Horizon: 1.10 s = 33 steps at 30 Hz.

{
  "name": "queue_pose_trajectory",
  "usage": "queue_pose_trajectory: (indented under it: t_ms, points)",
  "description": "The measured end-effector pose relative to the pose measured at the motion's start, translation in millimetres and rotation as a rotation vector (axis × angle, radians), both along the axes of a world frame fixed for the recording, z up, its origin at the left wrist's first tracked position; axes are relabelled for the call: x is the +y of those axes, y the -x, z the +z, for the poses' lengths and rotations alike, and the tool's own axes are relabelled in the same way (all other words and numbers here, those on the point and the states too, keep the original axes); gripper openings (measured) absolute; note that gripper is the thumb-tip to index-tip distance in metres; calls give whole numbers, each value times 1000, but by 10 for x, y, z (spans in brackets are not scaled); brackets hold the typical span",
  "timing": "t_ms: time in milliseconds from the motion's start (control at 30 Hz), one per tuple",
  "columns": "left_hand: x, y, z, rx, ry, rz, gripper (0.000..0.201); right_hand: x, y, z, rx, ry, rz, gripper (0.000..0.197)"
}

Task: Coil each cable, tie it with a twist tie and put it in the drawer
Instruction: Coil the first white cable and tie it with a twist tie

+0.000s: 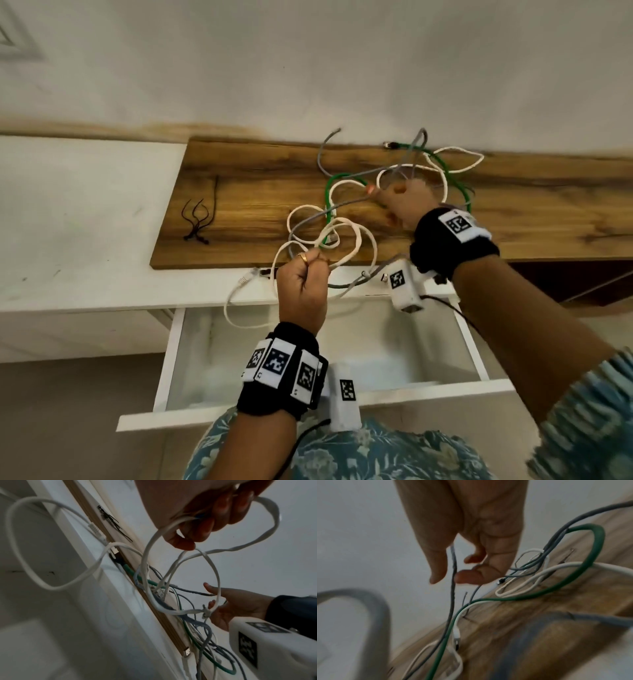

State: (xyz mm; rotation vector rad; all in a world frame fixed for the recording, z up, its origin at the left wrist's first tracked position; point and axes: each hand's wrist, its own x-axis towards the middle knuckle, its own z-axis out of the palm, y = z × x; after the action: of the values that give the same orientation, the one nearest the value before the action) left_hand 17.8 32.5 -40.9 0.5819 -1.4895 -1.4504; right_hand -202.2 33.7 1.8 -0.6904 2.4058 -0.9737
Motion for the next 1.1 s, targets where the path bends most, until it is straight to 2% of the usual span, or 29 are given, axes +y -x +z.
queue_pose_trajectory:
  t_ms: [33, 100, 167, 267, 367, 400, 467, 500, 567, 633, 700, 733, 767, 800, 867, 900, 1000, 1100]
  points:
    - [8, 1, 6, 9, -41, -23, 32, 40, -108, -6, -74, -70, 27, 51]
    - [13, -3, 8, 13, -98, -143, 28, 126, -321, -82, -221, -174, 207, 36]
    - [14, -22, -27, -69, 14, -326, 29, 118, -466, -100, -249, -170, 346, 28]
    - [45, -43, -105, -369, 207, -608, 27, 5, -478, -212, -312, -137, 298, 41]
    - [140, -16, -152, -699, 231, -740, 31, -50, -561, -334, -516, -136, 235, 40]
    - [171, -3, -151, -774, 230, -770, 31, -66, -569, -398, -508, -124, 246, 39]
    - [169, -2, -142, -871, 243, -825, 31, -91, -584, -469, -380, -157, 285, 42]
    - [136, -13, -141, -883, 254, -830, 30, -94, -590, -501, -306, -179, 303, 44]
    - [43, -53, -90, -844, 299, -720, 32, -78, -577, -519, -296, -155, 278, 60]
    - [-54, -91, -45, -676, 279, -455, 46, -48, -556, -505, -328, -92, 225, 73]
    - [-146, -96, -46, -496, 227, -126, 44, -23, -539, -483, -354, -36, 213, 70]
    - [-182, -84, -82, -506, 240, 7, 39, -6, -539, -482, -382, 17, 196, 67]
    - [-209, -69, -118, -605, 268, 80, 33, 17, -563, -462, -419, 72, 165, 62]
    - [-217, -51, -178, -778, 313, 82, 28, 42, -579, -475, -446, 119, 138, 57]
    - [-165, -4, -288, -1132, 403, -51, 32, 104, -621, -461, -479, 163, 117, 46]
    - [-130, 12, -320, -1232, 417, -125, 34, 142, -648, -452, -492, 166, 119, 41]
    - [-87, 67, -336, -1342, 414, -218, 36, 271, -688, -408, -517, 173, 106, 35]
    - [-102, 103, -333, -1354, 425, -177, 35, 341, -686, -386, -500, 164, 113, 36]
